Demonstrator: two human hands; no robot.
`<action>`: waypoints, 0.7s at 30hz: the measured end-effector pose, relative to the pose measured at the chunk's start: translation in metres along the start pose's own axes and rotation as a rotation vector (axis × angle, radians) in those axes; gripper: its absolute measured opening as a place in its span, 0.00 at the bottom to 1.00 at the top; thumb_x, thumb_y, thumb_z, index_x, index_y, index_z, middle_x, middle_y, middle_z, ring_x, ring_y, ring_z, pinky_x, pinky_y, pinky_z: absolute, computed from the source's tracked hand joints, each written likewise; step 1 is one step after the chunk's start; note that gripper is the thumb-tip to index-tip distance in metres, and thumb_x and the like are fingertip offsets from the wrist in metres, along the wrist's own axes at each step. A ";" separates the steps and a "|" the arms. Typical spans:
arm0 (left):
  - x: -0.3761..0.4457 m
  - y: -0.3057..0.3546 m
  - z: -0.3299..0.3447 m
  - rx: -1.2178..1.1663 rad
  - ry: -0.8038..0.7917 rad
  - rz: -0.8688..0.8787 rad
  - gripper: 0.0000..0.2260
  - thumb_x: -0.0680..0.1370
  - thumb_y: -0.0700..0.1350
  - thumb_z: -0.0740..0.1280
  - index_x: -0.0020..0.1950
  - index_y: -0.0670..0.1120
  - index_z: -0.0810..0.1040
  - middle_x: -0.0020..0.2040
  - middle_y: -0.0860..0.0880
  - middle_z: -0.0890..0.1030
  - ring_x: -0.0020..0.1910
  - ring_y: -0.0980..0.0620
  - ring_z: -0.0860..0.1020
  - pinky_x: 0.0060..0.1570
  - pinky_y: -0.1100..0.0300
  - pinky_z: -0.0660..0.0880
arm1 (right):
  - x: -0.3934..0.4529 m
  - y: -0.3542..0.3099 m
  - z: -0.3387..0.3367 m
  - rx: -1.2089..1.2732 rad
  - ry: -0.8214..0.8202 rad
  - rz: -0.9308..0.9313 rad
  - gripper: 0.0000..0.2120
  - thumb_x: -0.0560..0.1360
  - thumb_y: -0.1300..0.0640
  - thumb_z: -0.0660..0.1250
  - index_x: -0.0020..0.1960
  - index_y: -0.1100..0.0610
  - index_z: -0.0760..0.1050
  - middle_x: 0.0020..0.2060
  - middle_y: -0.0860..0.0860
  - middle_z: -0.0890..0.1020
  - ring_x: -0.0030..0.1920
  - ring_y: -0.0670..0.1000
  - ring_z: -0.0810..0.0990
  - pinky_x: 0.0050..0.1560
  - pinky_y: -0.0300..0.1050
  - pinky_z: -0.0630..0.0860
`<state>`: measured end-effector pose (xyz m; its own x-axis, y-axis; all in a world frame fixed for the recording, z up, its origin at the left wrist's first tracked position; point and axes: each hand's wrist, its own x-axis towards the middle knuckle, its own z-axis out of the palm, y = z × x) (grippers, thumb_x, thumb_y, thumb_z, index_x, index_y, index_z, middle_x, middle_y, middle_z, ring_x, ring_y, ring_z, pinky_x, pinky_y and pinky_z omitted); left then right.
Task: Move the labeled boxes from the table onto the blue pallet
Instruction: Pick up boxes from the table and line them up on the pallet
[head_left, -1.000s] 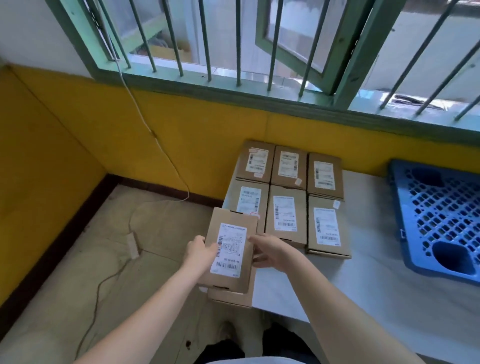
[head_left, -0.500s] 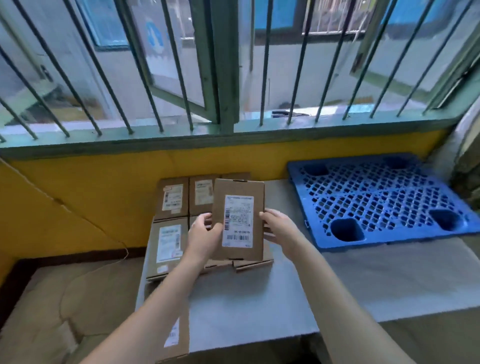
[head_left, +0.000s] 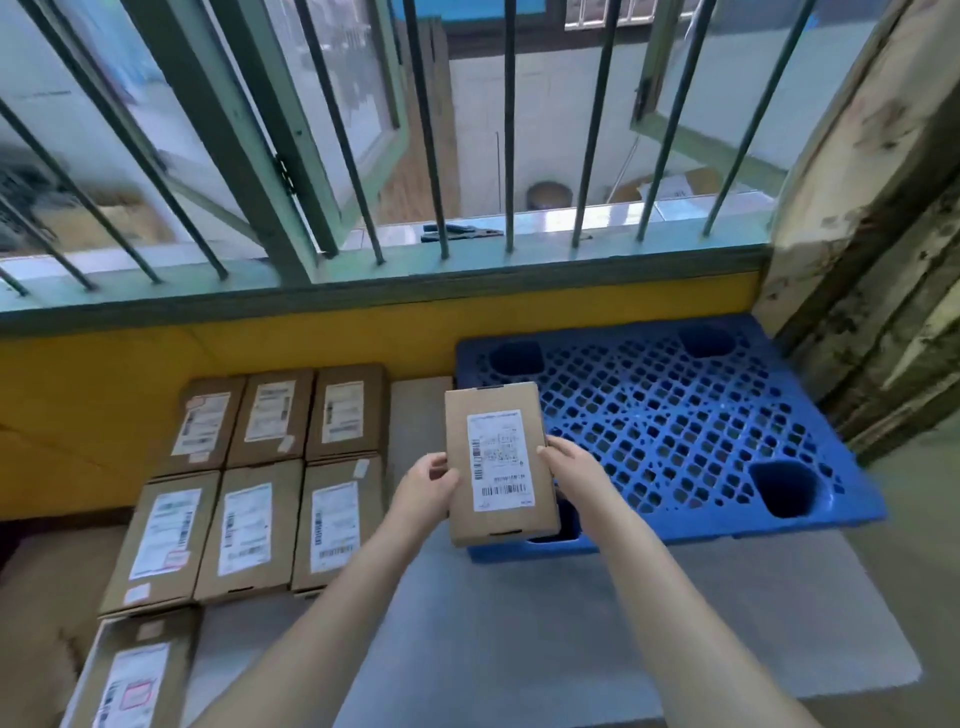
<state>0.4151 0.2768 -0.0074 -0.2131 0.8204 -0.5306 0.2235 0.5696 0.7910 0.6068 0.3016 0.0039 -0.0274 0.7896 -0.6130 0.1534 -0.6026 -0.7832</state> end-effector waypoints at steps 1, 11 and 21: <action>0.002 0.000 0.006 0.012 0.002 -0.015 0.15 0.78 0.43 0.62 0.65 0.47 0.72 0.54 0.50 0.80 0.48 0.55 0.78 0.46 0.55 0.79 | 0.004 0.002 -0.004 0.010 -0.015 0.017 0.11 0.82 0.54 0.58 0.63 0.49 0.73 0.48 0.41 0.78 0.45 0.42 0.77 0.38 0.41 0.72; 0.012 -0.017 0.036 0.158 -0.002 -0.058 0.16 0.77 0.49 0.66 0.63 0.47 0.74 0.56 0.52 0.80 0.55 0.51 0.78 0.56 0.50 0.78 | 0.020 0.027 -0.019 0.005 -0.088 0.116 0.04 0.82 0.55 0.57 0.51 0.47 0.70 0.43 0.41 0.76 0.42 0.40 0.74 0.45 0.44 0.73; 0.021 -0.026 0.052 0.255 0.053 -0.013 0.17 0.77 0.42 0.64 0.65 0.43 0.74 0.58 0.48 0.79 0.49 0.53 0.75 0.42 0.62 0.70 | 0.023 0.033 -0.013 -0.060 -0.072 0.116 0.13 0.82 0.55 0.57 0.64 0.53 0.74 0.62 0.55 0.78 0.56 0.50 0.79 0.52 0.49 0.76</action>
<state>0.4546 0.2814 -0.0552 -0.2654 0.8131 -0.5181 0.4511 0.5796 0.6786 0.6243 0.3017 -0.0348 -0.0761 0.7035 -0.7066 0.2188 -0.6796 -0.7002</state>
